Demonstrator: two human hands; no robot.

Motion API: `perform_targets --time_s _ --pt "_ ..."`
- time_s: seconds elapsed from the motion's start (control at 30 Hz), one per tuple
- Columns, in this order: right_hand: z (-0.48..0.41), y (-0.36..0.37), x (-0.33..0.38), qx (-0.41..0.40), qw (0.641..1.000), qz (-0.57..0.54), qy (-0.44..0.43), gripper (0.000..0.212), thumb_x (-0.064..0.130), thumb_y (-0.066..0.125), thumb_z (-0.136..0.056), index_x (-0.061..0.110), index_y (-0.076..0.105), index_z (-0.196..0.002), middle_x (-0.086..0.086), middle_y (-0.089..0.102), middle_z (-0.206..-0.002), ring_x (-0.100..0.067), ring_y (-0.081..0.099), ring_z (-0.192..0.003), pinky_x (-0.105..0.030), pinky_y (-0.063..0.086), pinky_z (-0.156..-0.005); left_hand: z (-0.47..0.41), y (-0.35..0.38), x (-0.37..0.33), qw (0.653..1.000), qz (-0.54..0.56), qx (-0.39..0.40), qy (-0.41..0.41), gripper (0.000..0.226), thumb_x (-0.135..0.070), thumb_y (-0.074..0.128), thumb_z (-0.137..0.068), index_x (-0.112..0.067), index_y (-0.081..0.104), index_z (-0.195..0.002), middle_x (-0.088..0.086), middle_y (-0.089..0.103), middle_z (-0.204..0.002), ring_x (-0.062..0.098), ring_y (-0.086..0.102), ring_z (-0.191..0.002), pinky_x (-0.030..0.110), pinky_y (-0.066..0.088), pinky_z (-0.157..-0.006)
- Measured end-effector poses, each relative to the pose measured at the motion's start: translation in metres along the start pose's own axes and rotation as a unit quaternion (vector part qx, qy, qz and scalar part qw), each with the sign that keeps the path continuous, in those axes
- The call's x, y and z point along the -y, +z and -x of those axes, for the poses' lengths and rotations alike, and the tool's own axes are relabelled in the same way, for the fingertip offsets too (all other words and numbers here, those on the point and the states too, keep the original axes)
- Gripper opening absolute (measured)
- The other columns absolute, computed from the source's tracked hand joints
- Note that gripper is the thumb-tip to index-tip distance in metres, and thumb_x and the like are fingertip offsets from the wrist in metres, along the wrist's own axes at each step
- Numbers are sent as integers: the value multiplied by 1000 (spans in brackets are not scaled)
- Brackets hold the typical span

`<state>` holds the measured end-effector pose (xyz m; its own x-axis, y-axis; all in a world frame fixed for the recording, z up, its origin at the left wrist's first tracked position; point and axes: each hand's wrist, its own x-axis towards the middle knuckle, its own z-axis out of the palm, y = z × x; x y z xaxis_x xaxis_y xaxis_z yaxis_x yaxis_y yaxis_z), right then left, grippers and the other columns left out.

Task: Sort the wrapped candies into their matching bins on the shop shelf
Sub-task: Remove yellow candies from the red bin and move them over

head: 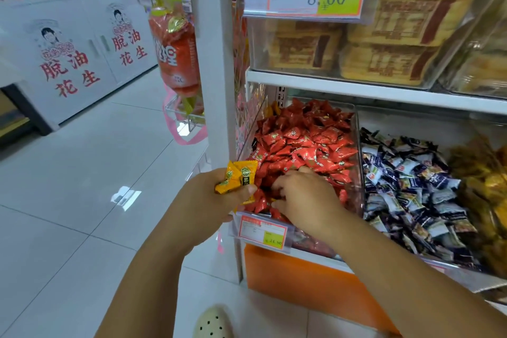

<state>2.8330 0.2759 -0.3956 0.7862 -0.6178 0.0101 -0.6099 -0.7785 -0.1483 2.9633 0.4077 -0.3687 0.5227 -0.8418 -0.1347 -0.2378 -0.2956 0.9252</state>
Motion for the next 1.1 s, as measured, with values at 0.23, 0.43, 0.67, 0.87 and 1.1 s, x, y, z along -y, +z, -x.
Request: perform_targets --time_s 0.23,0.43,0.67,0.87,1.1 --pt "2 4 -2 -7 993 -111 42 42 39 70 -79 37 61 -120 7 70 -106 -20 58 -107 -31 45 -88 -1 4 -3 1000 2 1 -2 9 -32 69 -85 -26 70 -92 -4 73 -87 10 70 -83 35 59 -78" --pt "3 9 -1 -77 958 -263 87 39 10 65 -77 36 65 -105 15 70 -80 -14 64 -91 -32 49 -78 -3 13 -7 1000 3 4 -1 7 -30 69 -85 -26 70 -91 -3 73 -82 9 71 -78 30 59 -72" --pt "15 -36 -25 -102 957 -262 73 33 8 64 -81 38 58 -95 16 70 -75 5 56 -65 -23 45 -60 -5 19 -11 1000 -16 6 14 10 -33 67 -87 -24 69 -92 -1 72 -76 9 70 -71 33 60 -68" --pt "27 -63 -40 -111 974 -188 58 36 5 54 -89 31 48 -113 11 62 -81 -8 59 -70 -31 51 -63 -12 35 -19 997 -45 -16 55 12 -36 67 -87 -24 67 -86 0 70 -72 7 66 -63 28 53 -64" --pt "23 -73 -57 -133 945 -275 113 22 6 55 -92 23 59 -106 4 65 -78 -10 64 -62 -21 49 -53 -19 49 -27 997 -22 -29 71 8 -32 66 -88 -24 66 -88 -2 68 -69 3 61 -55 17 46 -52"
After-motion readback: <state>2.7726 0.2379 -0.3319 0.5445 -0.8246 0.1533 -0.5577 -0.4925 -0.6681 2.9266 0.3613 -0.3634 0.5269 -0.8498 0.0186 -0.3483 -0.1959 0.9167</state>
